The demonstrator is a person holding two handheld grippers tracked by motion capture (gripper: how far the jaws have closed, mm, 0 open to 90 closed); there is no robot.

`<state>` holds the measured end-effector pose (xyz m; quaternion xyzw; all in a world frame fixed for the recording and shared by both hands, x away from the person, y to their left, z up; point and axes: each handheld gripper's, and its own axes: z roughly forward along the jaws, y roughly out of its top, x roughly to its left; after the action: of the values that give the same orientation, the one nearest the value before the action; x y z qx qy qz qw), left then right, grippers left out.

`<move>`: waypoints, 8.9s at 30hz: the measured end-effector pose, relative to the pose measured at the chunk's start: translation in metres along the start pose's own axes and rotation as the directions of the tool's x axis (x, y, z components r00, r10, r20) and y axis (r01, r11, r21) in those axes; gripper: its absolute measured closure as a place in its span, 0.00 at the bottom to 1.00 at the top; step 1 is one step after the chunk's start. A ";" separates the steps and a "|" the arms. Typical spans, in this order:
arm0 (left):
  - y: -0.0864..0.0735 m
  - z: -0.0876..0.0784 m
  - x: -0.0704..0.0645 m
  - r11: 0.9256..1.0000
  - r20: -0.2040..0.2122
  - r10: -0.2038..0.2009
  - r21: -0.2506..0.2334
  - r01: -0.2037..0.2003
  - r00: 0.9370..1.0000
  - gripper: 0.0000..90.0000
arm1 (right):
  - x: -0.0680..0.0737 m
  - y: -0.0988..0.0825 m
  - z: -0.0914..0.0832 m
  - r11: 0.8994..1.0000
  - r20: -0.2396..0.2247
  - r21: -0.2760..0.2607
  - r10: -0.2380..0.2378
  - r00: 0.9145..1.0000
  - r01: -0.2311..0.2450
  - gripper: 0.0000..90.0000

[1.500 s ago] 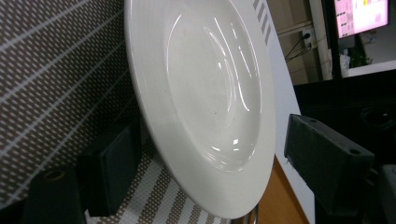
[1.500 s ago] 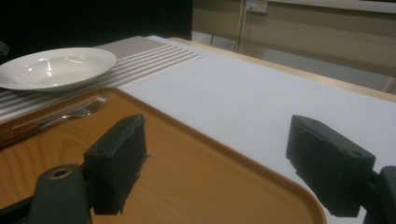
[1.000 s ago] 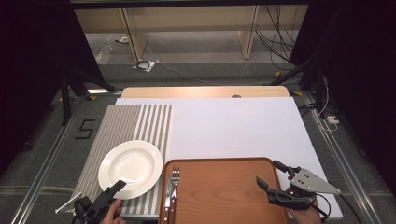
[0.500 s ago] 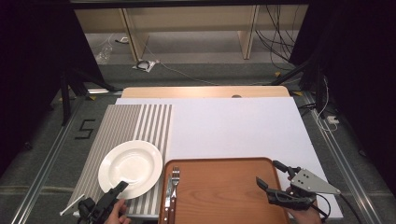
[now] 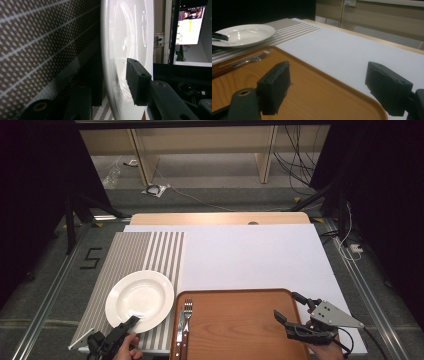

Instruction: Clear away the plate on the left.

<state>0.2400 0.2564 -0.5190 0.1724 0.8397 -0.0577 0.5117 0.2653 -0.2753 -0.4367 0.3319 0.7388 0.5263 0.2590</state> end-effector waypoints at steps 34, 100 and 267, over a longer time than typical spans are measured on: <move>0.003 0.004 0.007 0.996 0.021 -0.090 0.013 0.089 0.996 0.88 | 0.000 0.000 0.000 1.000 -0.002 0.000 -0.001 1.000 0.001 0.23; -0.056 0.016 -0.034 0.951 0.154 0.046 0.295 -0.091 0.987 0.86 | -0.001 0.000 -0.001 1.000 0.001 -0.006 0.005 1.000 -0.005 0.23; -0.104 0.037 -0.100 0.553 0.337 0.716 0.260 -0.792 0.611 0.36 | 0.000 0.001 -0.001 1.000 -0.003 -0.008 0.004 1.000 -0.004 0.23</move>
<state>0.2768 0.1258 -0.4564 0.6070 0.6009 -0.0112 0.5199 0.2646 -0.2762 -0.4356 0.3314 0.7365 0.5302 0.2583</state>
